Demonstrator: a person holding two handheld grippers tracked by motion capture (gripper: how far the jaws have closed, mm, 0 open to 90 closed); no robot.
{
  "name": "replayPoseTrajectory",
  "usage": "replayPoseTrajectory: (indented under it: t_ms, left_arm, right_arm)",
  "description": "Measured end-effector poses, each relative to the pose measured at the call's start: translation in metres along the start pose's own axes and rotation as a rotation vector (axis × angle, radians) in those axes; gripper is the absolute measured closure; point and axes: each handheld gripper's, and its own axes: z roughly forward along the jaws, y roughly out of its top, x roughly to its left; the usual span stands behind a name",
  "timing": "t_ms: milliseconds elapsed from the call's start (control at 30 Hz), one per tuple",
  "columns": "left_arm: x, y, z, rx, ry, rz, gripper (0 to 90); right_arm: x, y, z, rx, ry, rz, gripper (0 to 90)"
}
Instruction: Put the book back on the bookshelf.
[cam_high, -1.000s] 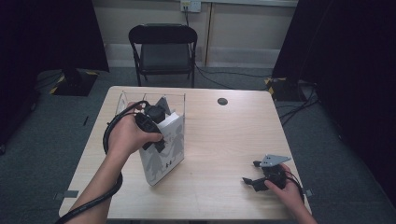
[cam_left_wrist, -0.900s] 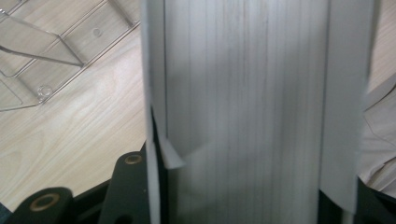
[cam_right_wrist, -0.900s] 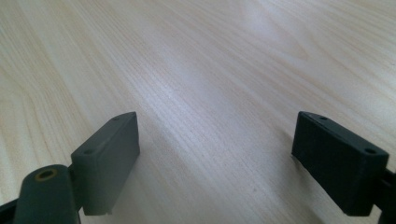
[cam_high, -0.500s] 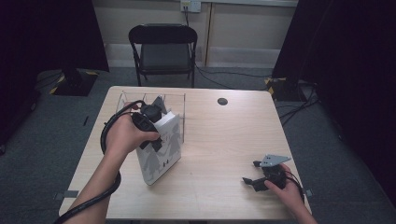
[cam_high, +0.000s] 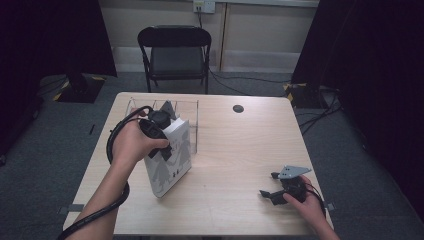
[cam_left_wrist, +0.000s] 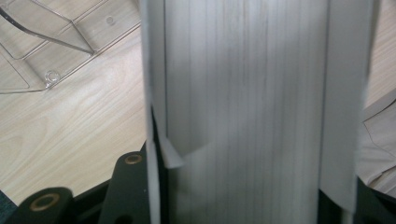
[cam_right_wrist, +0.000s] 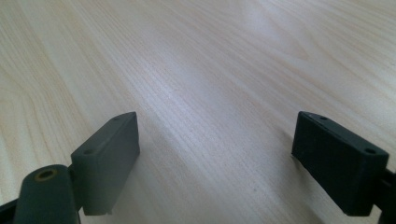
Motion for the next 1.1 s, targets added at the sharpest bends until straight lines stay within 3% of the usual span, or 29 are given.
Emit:
replayPoseTrajectory:
  t_ms: [567, 1100]
  left_arm:
    - [0.009, 0.009, 0.000, -0.014, 0.020, -0.047, 53.2]
    - [0.010, 0.021, 0.000, -0.010, 0.030, -0.048, 53.2]
  right_arm:
    - [0.000, 0.000, 0.000, 0.001, 0.000, 0.000, 14.3]
    - [0.000, 0.000, 0.000, 0.001, 0.001, 0.000, 14.3]
